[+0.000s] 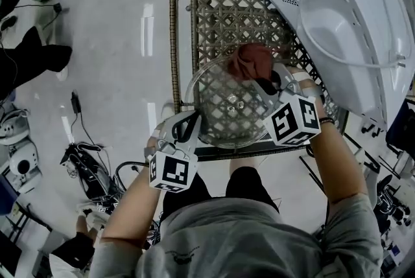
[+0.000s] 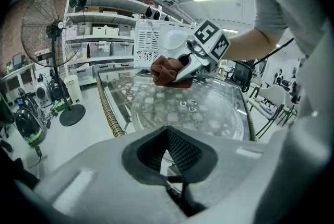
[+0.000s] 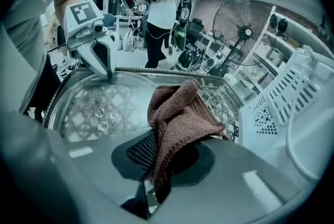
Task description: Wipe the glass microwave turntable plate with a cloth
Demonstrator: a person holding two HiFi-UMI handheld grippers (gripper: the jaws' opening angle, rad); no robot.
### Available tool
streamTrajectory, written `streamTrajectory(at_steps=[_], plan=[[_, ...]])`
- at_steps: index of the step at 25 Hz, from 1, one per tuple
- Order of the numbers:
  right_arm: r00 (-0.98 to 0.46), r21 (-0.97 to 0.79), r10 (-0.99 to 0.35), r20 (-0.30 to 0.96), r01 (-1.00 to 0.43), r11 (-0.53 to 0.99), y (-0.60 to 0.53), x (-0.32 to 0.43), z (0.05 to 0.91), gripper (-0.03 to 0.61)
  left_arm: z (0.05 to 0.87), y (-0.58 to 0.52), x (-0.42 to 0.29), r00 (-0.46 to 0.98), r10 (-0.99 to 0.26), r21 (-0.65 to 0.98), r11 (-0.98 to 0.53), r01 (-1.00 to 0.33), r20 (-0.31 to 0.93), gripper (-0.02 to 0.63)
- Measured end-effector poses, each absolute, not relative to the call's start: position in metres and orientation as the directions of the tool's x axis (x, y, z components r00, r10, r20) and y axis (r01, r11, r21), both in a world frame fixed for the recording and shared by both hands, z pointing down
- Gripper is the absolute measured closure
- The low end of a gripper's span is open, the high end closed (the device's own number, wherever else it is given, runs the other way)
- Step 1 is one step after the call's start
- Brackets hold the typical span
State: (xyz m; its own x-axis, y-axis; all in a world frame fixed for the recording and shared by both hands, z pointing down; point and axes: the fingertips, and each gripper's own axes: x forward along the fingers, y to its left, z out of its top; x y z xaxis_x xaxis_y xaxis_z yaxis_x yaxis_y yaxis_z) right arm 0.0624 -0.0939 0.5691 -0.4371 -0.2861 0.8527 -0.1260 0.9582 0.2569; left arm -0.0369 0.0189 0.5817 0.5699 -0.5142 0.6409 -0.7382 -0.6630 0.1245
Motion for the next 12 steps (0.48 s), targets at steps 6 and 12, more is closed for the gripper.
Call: streamTrajectory(at_steps=[6, 12], plan=[[-0.393, 0.265, -0.308, 0.866, -0.161, 0.951, -0.097, 0.088, 0.568, 0.515, 0.582, 0.019, -0.037, 0.57, -0.513, 0.127, -0.661, -0.739, 0.641, 0.612], [-0.486, 0.221, -0.259, 0.835, -0.135, 0.966, -0.083, 0.051, 0.556, 0.515, 0.582, 0.018, -0.036, 0.572, -0.513, 0.129, -0.662, -0.738, 0.64, 0.612]])
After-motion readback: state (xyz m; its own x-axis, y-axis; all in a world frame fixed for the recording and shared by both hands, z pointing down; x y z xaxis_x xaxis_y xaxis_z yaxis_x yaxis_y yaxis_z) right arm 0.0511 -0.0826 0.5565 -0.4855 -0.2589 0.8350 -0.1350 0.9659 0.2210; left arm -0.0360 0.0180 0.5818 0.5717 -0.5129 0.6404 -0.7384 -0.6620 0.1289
